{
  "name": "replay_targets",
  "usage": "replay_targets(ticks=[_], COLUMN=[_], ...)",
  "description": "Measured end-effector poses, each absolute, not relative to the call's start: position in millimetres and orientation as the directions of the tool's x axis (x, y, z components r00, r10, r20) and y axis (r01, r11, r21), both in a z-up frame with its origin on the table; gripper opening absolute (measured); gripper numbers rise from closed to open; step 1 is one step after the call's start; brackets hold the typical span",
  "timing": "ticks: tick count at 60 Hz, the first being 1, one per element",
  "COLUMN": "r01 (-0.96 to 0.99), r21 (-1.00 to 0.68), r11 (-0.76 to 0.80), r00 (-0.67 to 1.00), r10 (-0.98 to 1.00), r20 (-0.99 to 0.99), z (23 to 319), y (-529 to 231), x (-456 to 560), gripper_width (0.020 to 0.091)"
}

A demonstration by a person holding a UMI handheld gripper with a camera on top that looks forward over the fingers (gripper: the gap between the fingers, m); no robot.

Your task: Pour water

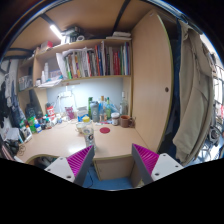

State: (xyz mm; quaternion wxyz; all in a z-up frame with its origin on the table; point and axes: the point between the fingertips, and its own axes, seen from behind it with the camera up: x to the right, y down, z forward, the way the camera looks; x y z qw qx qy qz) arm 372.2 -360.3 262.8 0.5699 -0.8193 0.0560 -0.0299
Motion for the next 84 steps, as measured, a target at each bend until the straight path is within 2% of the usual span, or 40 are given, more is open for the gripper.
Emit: replay_targets(ticks=[17,26,41,59,68,84], r01=[0.003,0.017,-0.029,-0.009,0.014,0.021], r21=[-0.941,-0.94,-0.938,-0.954,-0.955,-0.968], r11=[-0.339,-0.34,-0.345,-0.3,-0.296,-0.25], r00=[0.991,0.992,0.998,0.996,0.997,0.996], r10=[-0.124,-0.112,-0.066,0.079,0.082,0.092], r20=[0.048,0.059,-0.006,-0.035,-0.011,-0.002], z=[270.7,262.7,206.1,127.4,92.2,60.9], y=[-353.6,-346.9,-298.4,-150.2,-83.6,-8.3], x=[360.2,350.2,320.8,262.4,257.9,249.9], gripper_width=[0.0829,0.0828,0.0831,0.0825,0.0836,0.0838])
